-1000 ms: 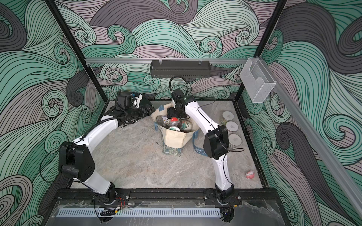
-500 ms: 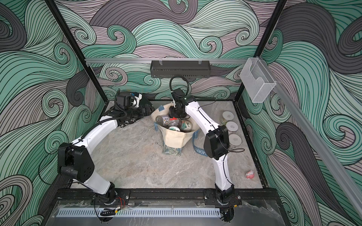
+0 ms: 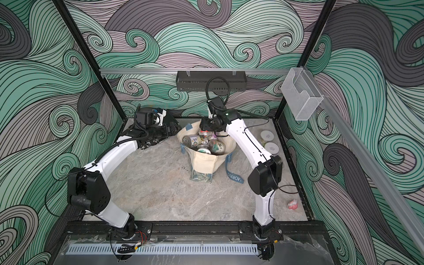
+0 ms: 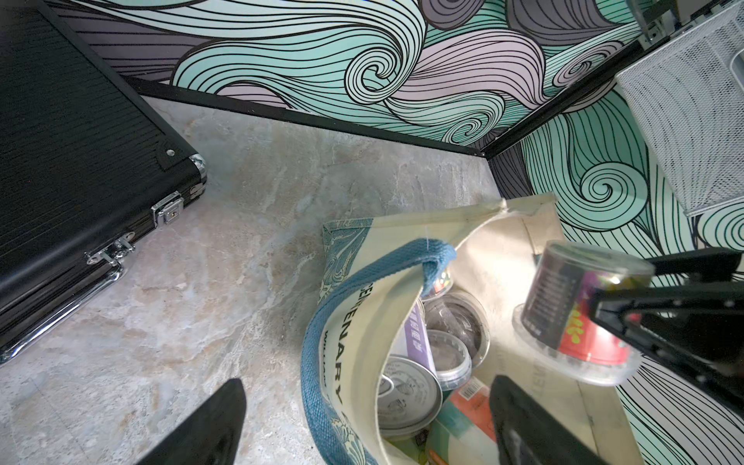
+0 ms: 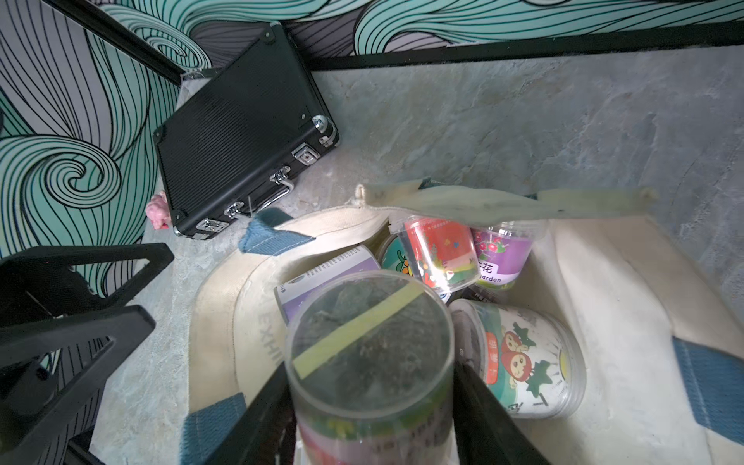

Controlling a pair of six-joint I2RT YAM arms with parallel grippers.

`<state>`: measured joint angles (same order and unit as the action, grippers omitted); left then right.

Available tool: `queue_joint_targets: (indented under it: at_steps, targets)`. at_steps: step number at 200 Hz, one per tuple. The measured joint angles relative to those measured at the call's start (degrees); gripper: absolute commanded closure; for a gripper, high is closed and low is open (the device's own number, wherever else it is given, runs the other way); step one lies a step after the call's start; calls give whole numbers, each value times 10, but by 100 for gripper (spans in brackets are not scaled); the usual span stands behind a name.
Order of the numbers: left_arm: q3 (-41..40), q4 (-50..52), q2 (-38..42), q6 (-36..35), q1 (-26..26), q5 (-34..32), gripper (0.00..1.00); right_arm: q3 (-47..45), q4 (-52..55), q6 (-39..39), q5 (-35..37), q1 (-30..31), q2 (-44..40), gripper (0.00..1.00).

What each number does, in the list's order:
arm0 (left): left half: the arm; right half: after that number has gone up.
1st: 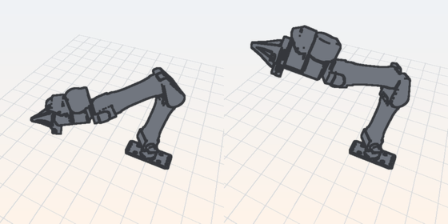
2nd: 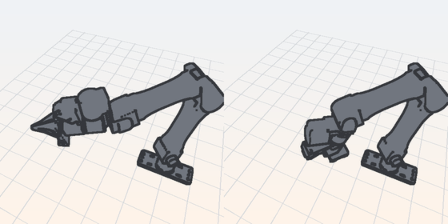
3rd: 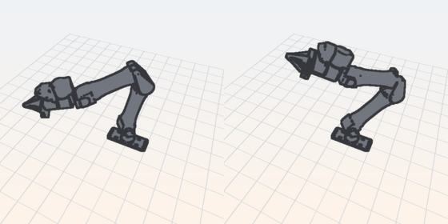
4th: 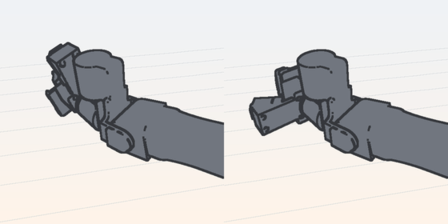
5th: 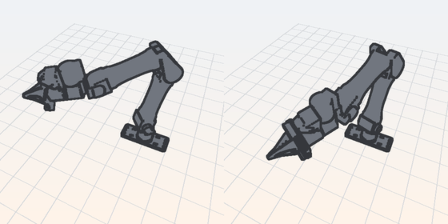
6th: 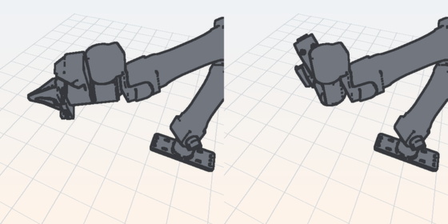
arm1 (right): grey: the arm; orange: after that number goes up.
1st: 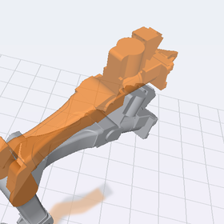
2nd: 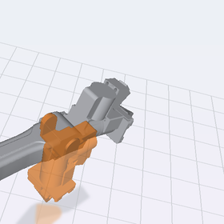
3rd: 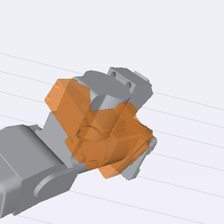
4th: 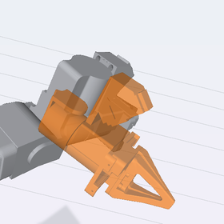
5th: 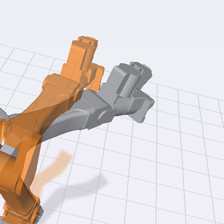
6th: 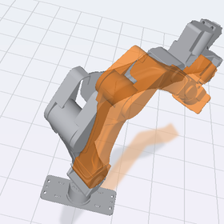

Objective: Take out the seed jars from the canvas bag
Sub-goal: Pick up the seed jar from the canvas bag.

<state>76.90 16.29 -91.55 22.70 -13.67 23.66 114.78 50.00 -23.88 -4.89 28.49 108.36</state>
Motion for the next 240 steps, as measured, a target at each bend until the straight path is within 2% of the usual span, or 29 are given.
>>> queue_joint_targets:
  at_steps: [25,58,78,83,119,146,191,240]
  targets:
    - [-11,-10,12,0,0,1,7,-60,-42,-31,-33,-22,-50,45]
    - [-22,-27,33,0,0,6,7,-162,-126,-100,-118,-76,-123,45]
    - [-26,-37,48,0,0,13,6,-230,-187,-154,-172,-113,-161,45]
    - [-27,-40,52,0,0,15,2,-246,-203,-169,-184,-120,-169,45]
    - [-47,-56,91,-2,-9,21,1,-349,-326,-283,-258,-148,-211,44]
    - [-52,-56,131,-16,-64,3,1,-417,-428,-381,-289,-149,-229,44]
    - [-58,-56,164,-66,-230,-83,1,-519,-570,-537,-302,-141,-257,44]
    - [-88,-47,171,-50,-243,-137,1,-553,-608,-608,-297,-102,-313,44]
